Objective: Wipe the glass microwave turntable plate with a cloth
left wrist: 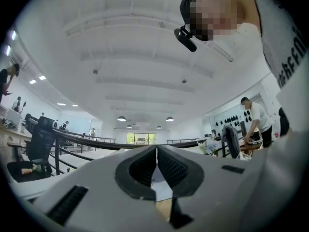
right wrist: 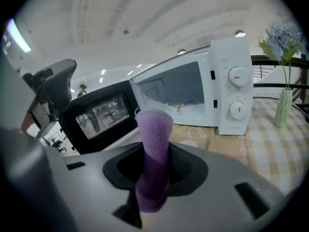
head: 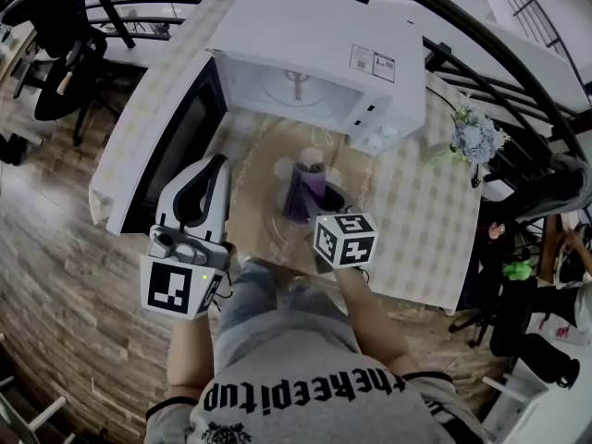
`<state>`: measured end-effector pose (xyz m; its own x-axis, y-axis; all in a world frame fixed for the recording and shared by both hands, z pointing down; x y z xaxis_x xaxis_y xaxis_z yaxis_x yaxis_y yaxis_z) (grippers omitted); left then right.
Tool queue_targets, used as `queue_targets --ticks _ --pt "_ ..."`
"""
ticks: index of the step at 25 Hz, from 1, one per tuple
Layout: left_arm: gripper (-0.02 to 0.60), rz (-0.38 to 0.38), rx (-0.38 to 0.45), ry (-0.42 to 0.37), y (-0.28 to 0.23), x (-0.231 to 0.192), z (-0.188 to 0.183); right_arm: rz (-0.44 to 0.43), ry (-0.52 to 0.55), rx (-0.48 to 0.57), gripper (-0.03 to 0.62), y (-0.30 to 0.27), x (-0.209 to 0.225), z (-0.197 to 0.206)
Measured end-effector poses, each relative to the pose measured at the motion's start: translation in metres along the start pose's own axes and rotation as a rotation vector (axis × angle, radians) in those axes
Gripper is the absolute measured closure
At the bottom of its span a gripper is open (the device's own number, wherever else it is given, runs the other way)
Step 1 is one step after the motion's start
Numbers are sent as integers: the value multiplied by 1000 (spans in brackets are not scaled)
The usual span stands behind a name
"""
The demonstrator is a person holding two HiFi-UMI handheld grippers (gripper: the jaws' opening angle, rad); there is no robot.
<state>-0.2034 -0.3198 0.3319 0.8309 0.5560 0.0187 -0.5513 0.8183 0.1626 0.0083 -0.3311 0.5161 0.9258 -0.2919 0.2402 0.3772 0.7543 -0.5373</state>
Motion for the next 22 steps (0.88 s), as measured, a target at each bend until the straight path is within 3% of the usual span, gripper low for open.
queue_targets --ticks 15,22 --pt "571 50 -32 14 -7 -26 16 49 14 -140 480 -72 -18 26" --pt "571 56 -36 20 -8 -35 19 79 186 -219 484 -95 -29 35"
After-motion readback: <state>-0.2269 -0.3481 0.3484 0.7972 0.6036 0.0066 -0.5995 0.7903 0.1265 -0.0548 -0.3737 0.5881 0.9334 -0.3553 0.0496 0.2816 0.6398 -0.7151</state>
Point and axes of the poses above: the fingertips, and each gripper's own axes: y backward along the fingers, x to its right, z out of its underside, the point moved 7 cm from there along y, backward along the fingers, and after that the axes turned 2 degrees about z, right-handed, at the moved point
